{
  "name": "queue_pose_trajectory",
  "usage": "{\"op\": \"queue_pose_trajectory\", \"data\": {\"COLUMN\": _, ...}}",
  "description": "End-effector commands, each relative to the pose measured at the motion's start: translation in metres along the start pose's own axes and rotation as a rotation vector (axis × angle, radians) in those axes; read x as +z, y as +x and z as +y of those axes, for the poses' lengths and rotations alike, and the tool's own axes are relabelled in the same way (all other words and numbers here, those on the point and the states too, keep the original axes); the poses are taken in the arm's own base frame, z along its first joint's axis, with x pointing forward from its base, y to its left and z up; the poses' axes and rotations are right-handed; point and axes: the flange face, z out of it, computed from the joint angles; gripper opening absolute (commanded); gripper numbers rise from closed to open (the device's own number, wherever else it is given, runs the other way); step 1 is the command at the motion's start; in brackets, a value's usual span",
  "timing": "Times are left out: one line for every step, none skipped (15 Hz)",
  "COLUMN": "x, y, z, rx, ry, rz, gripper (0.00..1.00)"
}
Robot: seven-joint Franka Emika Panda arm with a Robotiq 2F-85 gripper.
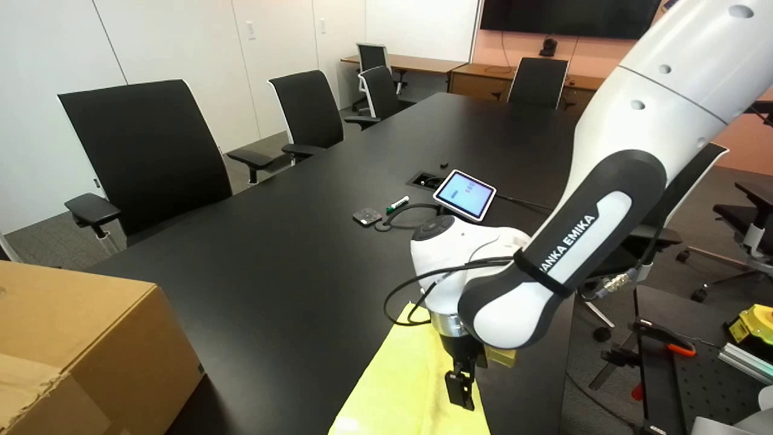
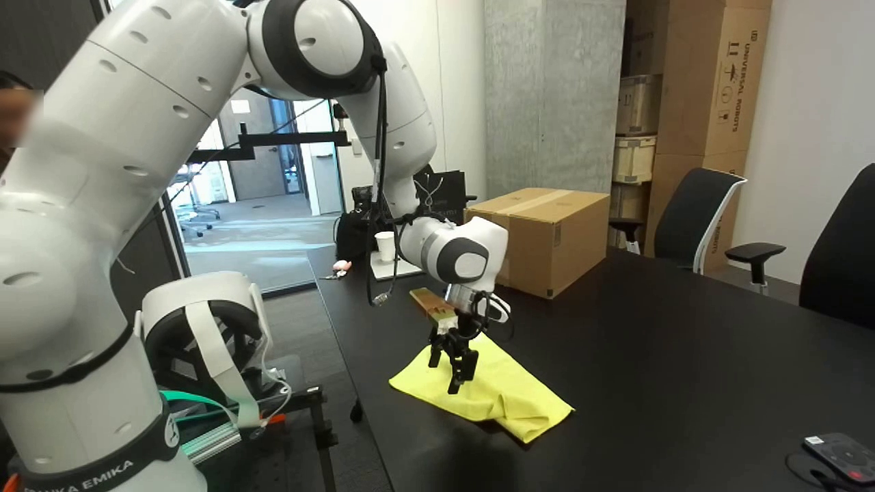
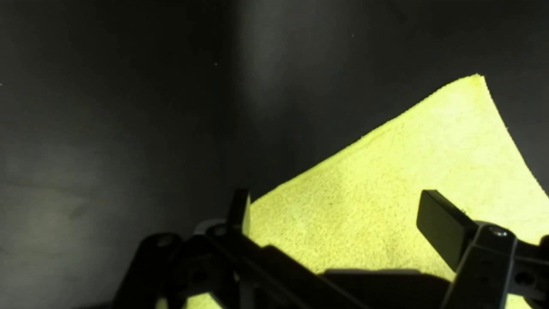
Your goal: Fold the towel in half
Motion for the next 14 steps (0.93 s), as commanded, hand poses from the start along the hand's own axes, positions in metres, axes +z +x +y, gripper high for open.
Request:
{"op": "queue_pose_trajectory", "data": {"x": 0.014, "y": -0.019, "z": -0.026, "rx": -0.051, "ry": -0.006, "rz": 0.03, "gripper": 1.0}}
{"op": "queue_pose_trajectory", "data": {"x": 0.022, "y": -0.022, "z": -0.032, "rx": -0.064, "ry": -0.004, "rz": 0.044, "gripper": 1.0}}
{"op": "queue_pose_trajectory", "data": {"x": 0.03, "y": -0.026, "z": -0.038, "rx": -0.078, "ry": -0.003, "rz": 0.051, "gripper": 1.0}}
{"op": "queue_pose_trajectory", "data": {"x": 0.034, "y": -0.031, "z": -0.043, "rx": -0.091, "ry": 0.0, "rz": 0.057, "gripper": 1.0}}
{"op": "queue_pose_trajectory", "data": {"x": 0.04, "y": -0.034, "z": -0.048, "rx": -0.102, "ry": -0.004, "rz": 0.074, "gripper": 1.0}}
{"op": "queue_pose_trajectory", "data": {"x": 0.049, "y": -0.036, "z": -0.052, "rx": -0.106, "ry": -0.012, "rz": 0.096, "gripper": 1.0}}
{"op": "queue_pose_trajectory", "data": {"x": 0.053, "y": -0.039, "z": -0.056, "rx": -0.116, "ry": -0.019, "rz": 0.115, "gripper": 1.0}}
{"op": "queue_pose_trajectory", "data": {"x": 0.057, "y": -0.043, "z": -0.058, "rx": -0.13, "ry": -0.025, "rz": 0.122, "gripper": 1.0}}
{"op": "queue_pose_trajectory", "data": {"x": 0.063, "y": -0.044, "z": -0.06, "rx": -0.139, "ry": -0.032, "rz": 0.135, "gripper": 1.0}}
{"op": "queue_pose_trajectory", "data": {"x": 0.066, "y": -0.045, "z": -0.062, "rx": -0.15, "ry": -0.041, "rz": 0.149, "gripper": 1.0}}
{"op": "queue_pose_trajectory", "data": {"x": 0.067, "y": -0.047, "z": -0.064, "rx": -0.158, "ry": -0.047, "rz": 0.161, "gripper": 1.0}}
{"op": "queue_pose_trajectory", "data": {"x": 0.068, "y": -0.047, "z": -0.065, "rx": -0.162, "ry": -0.052, "rz": 0.177, "gripper": 1.0}}
{"op": "queue_pose_trajectory", "data": {"x": 0.069, "y": -0.046, "z": -0.065, "rx": -0.166, "ry": -0.058, "rz": 0.186, "gripper": 1.0}}
{"op": "queue_pose_trajectory", "data": {"x": 0.066, "y": -0.047, "z": -0.066, "rx": -0.168, "ry": -0.063, "rz": 0.195, "gripper": 1.0}}
